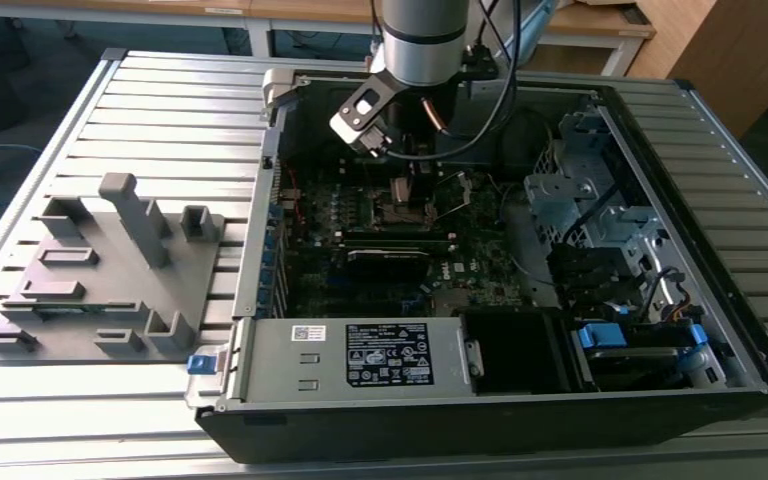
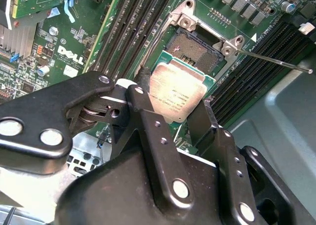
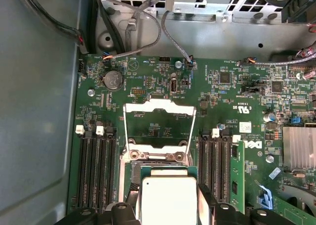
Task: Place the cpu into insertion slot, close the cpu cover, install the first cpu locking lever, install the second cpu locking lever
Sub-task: 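Place the cpu into insertion slot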
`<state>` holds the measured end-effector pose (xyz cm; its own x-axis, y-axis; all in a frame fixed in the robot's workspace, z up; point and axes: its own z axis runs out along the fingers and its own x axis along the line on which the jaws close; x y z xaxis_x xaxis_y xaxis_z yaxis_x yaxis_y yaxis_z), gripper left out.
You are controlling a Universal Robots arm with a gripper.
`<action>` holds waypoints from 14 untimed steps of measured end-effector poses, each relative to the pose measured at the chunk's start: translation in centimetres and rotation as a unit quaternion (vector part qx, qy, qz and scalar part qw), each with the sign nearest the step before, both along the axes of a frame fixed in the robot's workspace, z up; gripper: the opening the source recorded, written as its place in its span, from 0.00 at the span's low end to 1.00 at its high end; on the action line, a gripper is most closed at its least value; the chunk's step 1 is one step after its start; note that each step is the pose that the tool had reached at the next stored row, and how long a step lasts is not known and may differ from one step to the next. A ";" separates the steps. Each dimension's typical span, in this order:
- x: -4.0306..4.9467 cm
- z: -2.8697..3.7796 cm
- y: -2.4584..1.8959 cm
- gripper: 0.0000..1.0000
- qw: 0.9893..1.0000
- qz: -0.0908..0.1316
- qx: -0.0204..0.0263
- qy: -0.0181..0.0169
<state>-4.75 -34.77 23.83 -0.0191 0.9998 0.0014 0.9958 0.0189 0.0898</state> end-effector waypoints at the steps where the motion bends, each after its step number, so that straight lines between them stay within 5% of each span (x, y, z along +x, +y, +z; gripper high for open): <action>1: 0.00 -0.03 0.00 0.54 1.000 0.000 0.000 0.000; 14: -0.49 -1.33 0.10 0.54 1.000 0.000 0.000 0.000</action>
<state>-5.24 -34.67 22.50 -0.0192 0.9998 0.0013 0.9957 0.0190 0.0902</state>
